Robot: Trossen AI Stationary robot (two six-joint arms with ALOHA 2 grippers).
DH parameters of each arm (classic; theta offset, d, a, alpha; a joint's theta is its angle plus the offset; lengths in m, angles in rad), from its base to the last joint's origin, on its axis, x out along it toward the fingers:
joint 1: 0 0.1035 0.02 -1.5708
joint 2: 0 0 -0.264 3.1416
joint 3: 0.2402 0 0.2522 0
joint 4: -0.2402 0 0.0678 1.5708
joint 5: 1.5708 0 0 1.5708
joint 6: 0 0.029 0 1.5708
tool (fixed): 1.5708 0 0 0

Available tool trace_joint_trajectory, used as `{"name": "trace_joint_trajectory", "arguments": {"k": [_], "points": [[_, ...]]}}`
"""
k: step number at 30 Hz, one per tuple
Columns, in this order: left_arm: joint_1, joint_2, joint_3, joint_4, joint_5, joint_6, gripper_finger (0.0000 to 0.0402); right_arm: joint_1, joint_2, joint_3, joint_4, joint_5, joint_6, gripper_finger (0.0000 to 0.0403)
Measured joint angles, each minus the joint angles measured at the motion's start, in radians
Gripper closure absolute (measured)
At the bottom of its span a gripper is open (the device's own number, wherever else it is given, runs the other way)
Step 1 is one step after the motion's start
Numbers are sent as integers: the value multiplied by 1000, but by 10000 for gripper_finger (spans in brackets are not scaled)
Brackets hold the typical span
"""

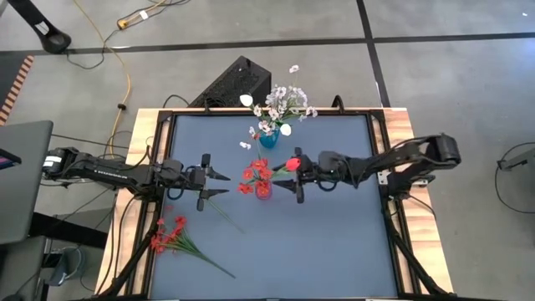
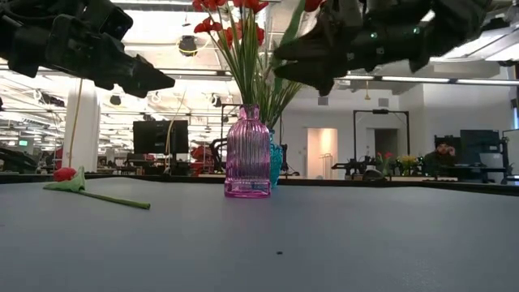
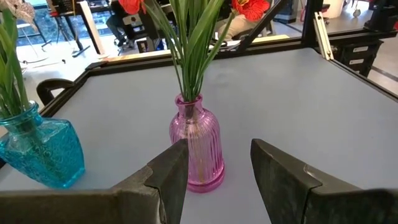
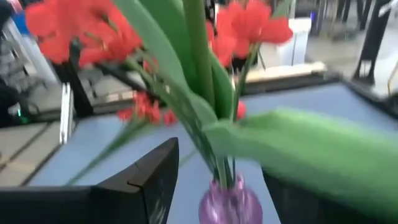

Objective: Sort flowers into vase by color
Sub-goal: Put the red flowers into the purple vase

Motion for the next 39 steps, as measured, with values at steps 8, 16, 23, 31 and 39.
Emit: {"name": "trace_joint_trajectory", "arguments": {"k": [8, 16, 23, 31, 39], "points": [[0, 0, 0, -7, 0, -21, 237, 12, -104, 115, -555, -1, 0, 152], [-21, 0, 0, -256, 110, -31, 237, 79, -121, 140, -787, -3, 45, 153], [-56, 0, 0, -332, 196, -33, 237, 142, -121, 140, -880, -3, 102, 154], [-188, 0, 64, -367, 143, -111, 237, 198, -121, 140, -878, 19, 113, 154], [-313, 2, 170, -581, 0, -188, 237, 223, -121, 140, -878, 27, 114, 154]]}}
